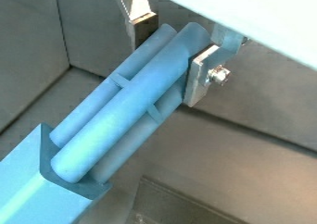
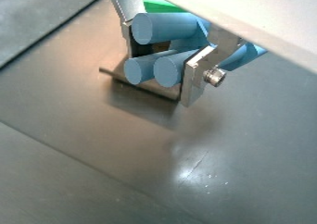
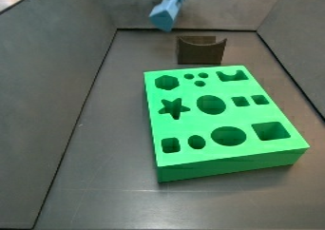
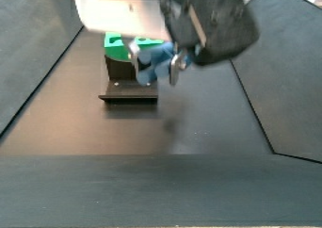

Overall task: Pick up the 3 prong object. Move up. Place the 3 prong object on the fixture. Regrasp the 3 prong object. Move to above the board. Insert the 3 prong object.
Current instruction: Place the 3 prong object on the fixture.

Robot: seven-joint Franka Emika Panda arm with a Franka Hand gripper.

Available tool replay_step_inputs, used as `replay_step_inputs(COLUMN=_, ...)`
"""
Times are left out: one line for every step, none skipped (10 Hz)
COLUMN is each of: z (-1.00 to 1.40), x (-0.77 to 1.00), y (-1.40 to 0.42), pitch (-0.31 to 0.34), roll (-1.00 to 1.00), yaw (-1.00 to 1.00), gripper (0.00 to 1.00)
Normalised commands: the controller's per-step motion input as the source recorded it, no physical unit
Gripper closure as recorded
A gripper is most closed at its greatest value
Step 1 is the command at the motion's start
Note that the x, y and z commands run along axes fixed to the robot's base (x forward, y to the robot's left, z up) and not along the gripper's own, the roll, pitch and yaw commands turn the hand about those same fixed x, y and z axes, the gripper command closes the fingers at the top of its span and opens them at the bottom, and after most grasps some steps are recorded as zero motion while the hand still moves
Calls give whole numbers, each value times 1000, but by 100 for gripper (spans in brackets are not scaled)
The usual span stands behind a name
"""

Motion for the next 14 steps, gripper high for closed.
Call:
replay_step_inputs(z=773, x=-13, y=1, pitch=67, roll=60, yaw=-10, gripper=100)
replay_step_inputs(z=491, x=-2, y=1, pitch=81, roll=63, yaw=0, gripper=100)
replay_step_inputs(z=381, x=2, y=3, pitch=87, roll=65, yaw=4, gripper=100)
replay_step_inputs(z=-119, x=-23, y=-1000, pitch=-97, roll=-23, yaw=1000, gripper=100)
replay_step_inputs(z=-161, x=-20, y=-1000, pitch=-97, roll=-20, yaw=1000, gripper=100)
replay_step_inputs(z=-148, x=-25, y=-1000, pitch=-167, roll=8, yaw=1000, gripper=100)
replay_step_inputs(z=-138, x=-35, y=-1000, pitch=-176, roll=20, yaw=888, gripper=100)
replay_step_inputs(z=-124, x=-47, y=-1000, pitch=-166, roll=39, yaw=556, gripper=100)
replay_step_inputs(z=-114, x=-55, y=-1000, pitch=-143, roll=49, yaw=364, gripper=100)
replay_step_inputs(z=-94, x=-62, y=-1000, pitch=-116, roll=64, yaw=204, gripper=100)
replay_step_inputs(z=-89, x=-67, y=-1000, pitch=-105, roll=73, yaw=156, gripper=100)
replay_step_inputs(z=-47, x=-52, y=-755, pitch=-89, roll=91, yaw=93, gripper=100)
replay_step_inputs(z=-16, x=-44, y=-541, pitch=-79, roll=105, yaw=65, gripper=100)
replay_step_inputs(z=-1, x=-40, y=-262, pitch=-82, roll=127, yaw=44, gripper=100)
